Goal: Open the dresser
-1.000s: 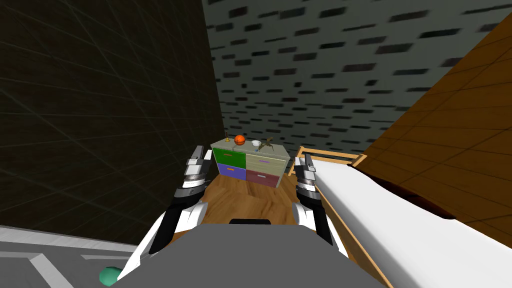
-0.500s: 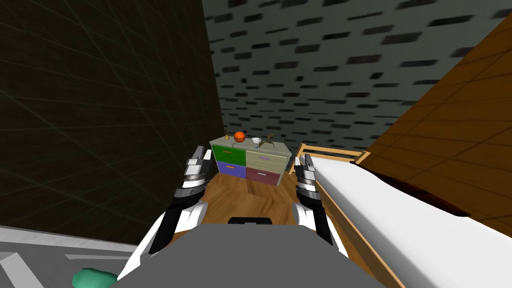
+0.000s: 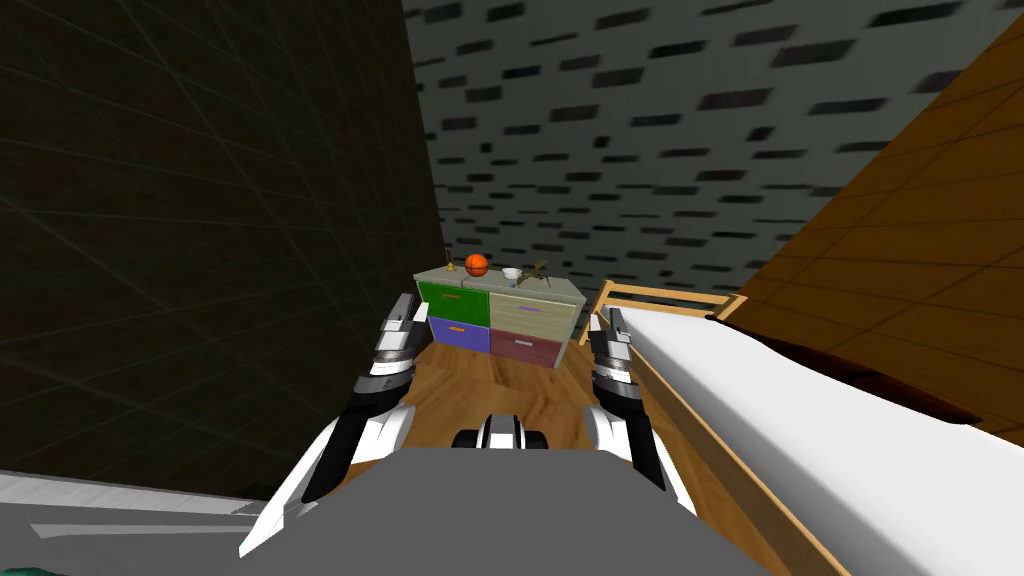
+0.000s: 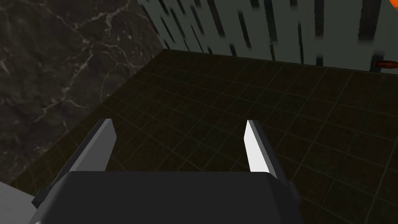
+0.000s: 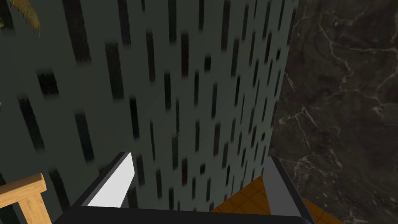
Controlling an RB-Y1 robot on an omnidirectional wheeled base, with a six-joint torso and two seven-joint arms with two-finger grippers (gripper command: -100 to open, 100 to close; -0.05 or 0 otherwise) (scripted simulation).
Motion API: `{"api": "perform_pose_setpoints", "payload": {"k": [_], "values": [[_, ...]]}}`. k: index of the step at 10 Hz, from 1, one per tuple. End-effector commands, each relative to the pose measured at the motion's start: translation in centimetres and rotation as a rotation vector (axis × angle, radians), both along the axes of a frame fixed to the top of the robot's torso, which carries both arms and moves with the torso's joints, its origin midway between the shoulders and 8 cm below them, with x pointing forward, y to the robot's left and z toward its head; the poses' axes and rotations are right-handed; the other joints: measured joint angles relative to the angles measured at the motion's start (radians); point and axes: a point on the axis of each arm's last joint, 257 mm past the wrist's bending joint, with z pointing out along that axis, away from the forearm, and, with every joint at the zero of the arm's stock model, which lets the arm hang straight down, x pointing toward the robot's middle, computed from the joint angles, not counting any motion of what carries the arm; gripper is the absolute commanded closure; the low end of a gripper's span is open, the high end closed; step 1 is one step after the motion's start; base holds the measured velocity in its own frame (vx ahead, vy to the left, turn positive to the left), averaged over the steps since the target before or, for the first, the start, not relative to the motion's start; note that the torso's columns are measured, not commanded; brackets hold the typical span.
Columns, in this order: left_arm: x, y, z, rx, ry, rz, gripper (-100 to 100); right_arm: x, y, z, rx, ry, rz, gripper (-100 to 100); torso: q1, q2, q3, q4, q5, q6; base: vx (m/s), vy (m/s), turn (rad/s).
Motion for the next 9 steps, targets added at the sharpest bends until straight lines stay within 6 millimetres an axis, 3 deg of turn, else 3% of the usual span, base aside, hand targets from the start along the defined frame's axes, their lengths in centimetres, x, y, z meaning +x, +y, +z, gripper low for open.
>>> {"api": "perform_pose_setpoints", "payload": {"k": [1,9], "values": [[1.2,-0.3,-1.9,0.036,0.04,-0.008,-100,0.0,0.0,0.0,0.0,0.0,0.0,0,0.001,0.003,-0.004,0.003,0.0,0.0,0.097,-0.072,-0.035],[4.9,-0.3,-9.8,0.082,0.185,0.002,-100,0.0,0.0,0.0,0.0,0.0,0.0,0,0.001,0.008,-0.003,0.005,0.0,0.0,0.104,-0.077,-0.038]]}}
